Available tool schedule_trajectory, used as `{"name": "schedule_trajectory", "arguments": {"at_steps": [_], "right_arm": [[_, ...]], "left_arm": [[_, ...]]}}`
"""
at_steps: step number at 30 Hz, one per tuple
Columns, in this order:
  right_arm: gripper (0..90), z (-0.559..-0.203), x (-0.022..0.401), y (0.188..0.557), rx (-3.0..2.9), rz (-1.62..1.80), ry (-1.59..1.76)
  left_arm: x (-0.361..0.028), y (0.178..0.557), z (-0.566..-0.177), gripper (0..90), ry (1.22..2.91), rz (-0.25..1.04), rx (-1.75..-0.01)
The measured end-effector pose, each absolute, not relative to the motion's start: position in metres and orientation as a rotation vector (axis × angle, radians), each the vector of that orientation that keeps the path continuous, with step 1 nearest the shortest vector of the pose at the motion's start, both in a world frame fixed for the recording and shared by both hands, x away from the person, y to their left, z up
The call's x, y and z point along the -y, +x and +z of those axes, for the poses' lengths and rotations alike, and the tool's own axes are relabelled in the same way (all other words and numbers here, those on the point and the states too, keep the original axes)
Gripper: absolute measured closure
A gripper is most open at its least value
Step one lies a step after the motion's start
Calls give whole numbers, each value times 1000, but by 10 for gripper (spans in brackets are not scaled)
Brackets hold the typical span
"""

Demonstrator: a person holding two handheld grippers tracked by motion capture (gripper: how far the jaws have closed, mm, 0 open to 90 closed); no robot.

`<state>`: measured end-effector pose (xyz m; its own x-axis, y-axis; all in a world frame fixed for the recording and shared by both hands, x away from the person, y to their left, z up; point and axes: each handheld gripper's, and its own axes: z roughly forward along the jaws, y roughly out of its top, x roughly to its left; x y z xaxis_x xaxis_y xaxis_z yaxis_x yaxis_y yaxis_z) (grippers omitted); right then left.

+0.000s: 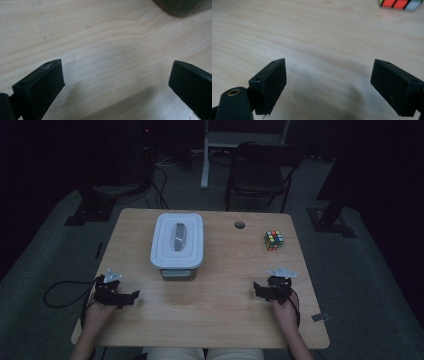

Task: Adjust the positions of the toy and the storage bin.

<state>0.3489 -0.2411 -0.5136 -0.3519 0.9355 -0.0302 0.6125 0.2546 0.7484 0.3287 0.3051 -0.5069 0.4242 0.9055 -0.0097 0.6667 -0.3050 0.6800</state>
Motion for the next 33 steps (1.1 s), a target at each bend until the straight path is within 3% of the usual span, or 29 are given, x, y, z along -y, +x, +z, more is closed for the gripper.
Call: {"name": "schedule_trajectory", "arguments": {"at_steps": [33], "right_arm": [[133,-512,100,443,-2209,1122,1302]], "left_arm": [[-269,416,-502,6,1973,459,-1317]]}}
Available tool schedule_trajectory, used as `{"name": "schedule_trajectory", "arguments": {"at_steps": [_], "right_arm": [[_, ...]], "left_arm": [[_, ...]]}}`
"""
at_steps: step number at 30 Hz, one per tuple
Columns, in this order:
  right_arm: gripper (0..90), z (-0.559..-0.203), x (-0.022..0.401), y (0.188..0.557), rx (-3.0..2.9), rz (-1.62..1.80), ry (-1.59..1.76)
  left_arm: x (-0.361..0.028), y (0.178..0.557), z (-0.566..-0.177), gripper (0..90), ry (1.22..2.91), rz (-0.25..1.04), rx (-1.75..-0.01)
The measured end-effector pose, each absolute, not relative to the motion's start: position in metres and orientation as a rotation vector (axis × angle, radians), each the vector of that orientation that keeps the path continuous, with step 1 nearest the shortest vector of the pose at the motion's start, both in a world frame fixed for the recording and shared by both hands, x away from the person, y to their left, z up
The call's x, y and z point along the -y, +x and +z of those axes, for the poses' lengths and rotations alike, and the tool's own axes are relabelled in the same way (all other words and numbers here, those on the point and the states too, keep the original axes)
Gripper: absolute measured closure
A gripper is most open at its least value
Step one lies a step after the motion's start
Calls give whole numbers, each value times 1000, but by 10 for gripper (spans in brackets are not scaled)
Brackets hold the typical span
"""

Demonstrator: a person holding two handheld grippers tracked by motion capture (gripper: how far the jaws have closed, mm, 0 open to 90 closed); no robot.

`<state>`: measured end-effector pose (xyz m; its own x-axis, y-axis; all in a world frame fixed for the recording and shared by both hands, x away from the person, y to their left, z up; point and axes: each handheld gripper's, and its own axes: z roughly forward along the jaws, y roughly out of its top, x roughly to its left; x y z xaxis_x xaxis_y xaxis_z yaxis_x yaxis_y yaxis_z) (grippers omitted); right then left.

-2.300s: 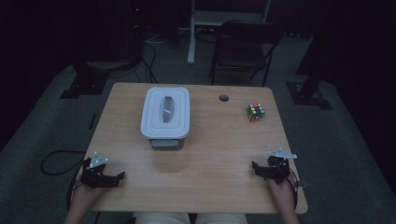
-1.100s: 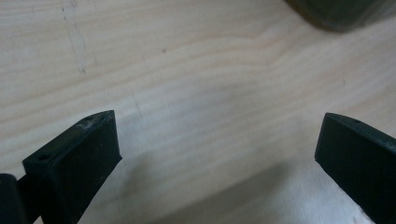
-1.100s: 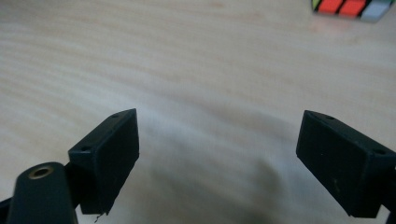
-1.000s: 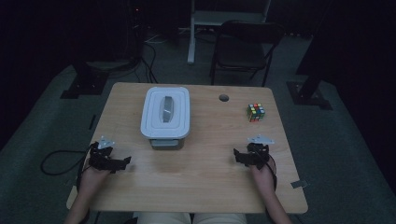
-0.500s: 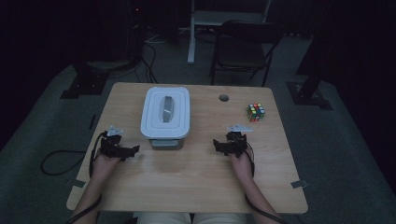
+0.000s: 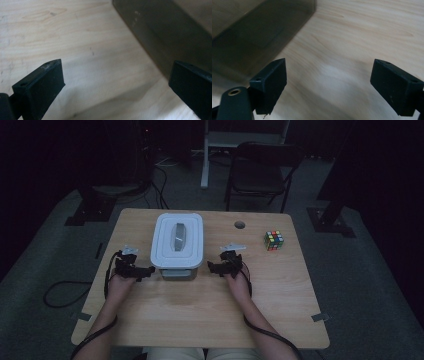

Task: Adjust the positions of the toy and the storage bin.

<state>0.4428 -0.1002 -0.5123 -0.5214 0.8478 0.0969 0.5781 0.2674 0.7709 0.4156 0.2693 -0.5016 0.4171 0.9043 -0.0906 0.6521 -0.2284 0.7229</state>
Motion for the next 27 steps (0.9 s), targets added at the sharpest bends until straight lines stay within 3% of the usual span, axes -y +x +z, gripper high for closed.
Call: {"name": "schedule_trajectory", "arguments": {"at_steps": [12,27], "right_arm": [[136,-506,75,459,-2182,1130,1314],[138,-498,75,467,-2158,1182,1347]], "left_arm": [[-268,433,-498,6,1990,502,-1343],[-259,448,-493,6,1967,506,-1348]]}}
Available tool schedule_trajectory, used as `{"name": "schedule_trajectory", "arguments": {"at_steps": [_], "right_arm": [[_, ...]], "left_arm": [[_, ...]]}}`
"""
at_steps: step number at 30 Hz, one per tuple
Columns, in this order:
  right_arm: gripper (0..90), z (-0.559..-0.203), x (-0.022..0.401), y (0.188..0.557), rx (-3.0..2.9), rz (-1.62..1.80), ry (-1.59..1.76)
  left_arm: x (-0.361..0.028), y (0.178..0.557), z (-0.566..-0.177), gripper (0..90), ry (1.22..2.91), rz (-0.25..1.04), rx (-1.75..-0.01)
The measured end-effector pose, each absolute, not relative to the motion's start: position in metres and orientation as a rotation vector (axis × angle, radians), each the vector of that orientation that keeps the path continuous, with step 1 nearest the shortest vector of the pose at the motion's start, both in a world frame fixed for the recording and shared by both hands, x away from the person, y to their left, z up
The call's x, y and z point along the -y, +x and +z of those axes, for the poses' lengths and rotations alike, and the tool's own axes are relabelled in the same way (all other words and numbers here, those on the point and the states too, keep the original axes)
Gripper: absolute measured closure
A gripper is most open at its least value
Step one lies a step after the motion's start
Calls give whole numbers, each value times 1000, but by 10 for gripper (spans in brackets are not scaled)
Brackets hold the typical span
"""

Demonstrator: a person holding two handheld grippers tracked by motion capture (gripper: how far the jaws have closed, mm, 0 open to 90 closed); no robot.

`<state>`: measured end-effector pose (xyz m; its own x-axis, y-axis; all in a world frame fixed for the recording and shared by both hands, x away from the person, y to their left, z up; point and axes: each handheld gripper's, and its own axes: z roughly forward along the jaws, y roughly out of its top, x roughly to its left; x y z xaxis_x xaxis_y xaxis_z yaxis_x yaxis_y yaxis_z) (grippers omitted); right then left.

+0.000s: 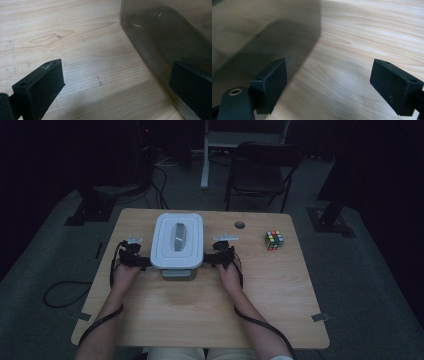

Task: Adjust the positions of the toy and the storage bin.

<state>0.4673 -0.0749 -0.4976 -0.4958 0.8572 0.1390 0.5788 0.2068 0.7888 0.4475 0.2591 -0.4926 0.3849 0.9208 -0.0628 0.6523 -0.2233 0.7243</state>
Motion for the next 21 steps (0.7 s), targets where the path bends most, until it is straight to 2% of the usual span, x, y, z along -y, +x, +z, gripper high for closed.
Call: {"name": "schedule_trajectory", "arguments": {"at_steps": [4,9,21], "right_arm": [[160,-496,73,466,-2158,1149,1309],[231,-496,74,465,-2167,1087,1325],[249,-495,102,456,-2183,1140,1316]], "left_arm": [[-257,448,-492,6,1975,490,-1348],[-248,448,-491,6,1999,471,-1336],[-226,448,-489,6,2034,458,-1301]]}}
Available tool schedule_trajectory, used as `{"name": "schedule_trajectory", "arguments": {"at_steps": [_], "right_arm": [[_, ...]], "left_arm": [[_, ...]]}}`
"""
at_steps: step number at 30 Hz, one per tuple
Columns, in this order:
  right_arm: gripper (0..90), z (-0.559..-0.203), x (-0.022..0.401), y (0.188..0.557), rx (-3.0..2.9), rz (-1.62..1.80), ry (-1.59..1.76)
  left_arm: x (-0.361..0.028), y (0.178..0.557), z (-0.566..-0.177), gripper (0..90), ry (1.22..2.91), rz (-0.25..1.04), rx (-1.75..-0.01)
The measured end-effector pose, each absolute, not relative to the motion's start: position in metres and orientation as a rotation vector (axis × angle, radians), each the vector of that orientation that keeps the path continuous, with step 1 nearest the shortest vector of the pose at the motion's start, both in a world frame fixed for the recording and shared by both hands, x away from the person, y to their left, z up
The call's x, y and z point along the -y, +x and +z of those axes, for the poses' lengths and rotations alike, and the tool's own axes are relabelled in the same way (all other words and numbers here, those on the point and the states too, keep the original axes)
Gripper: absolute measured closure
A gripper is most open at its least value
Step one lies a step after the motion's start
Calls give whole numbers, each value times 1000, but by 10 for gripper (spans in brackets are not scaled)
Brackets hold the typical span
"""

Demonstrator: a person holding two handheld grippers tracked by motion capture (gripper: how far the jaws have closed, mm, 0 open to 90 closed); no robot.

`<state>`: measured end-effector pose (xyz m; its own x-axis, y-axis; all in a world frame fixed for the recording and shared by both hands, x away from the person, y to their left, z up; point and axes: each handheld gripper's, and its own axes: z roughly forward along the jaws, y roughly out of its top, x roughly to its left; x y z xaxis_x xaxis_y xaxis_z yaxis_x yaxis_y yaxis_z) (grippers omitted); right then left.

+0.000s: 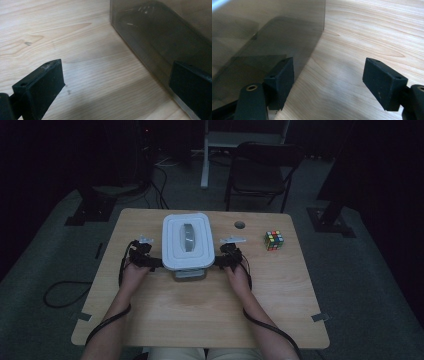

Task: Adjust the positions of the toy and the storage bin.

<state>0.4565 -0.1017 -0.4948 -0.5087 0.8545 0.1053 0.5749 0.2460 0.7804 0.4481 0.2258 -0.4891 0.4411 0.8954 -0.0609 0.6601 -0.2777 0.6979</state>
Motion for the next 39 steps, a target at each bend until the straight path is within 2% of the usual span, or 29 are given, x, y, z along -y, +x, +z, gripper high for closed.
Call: {"name": "schedule_trajectory", "arguments": {"at_steps": [15,29,31,36,37,39], "right_arm": [[253,-499,132,440,-2213,1171,1353],[260,-503,155,430,-2226,1143,1353],[259,-504,159,429,-2234,1141,1350],[242,-506,170,427,-2200,1142,1373],[235,-507,172,427,-2196,1106,1372],[215,-510,172,429,-2211,1026,1360]], "left_arm": [[-197,452,-494,7,2095,411,-1253],[-172,453,-494,7,2146,420,-1191],[-171,456,-495,7,2139,373,-1191],[-164,457,-496,6,2140,365,-1170],[-161,461,-497,6,2117,321,-1159],[-160,464,-499,6,2104,328,-1150]]}}
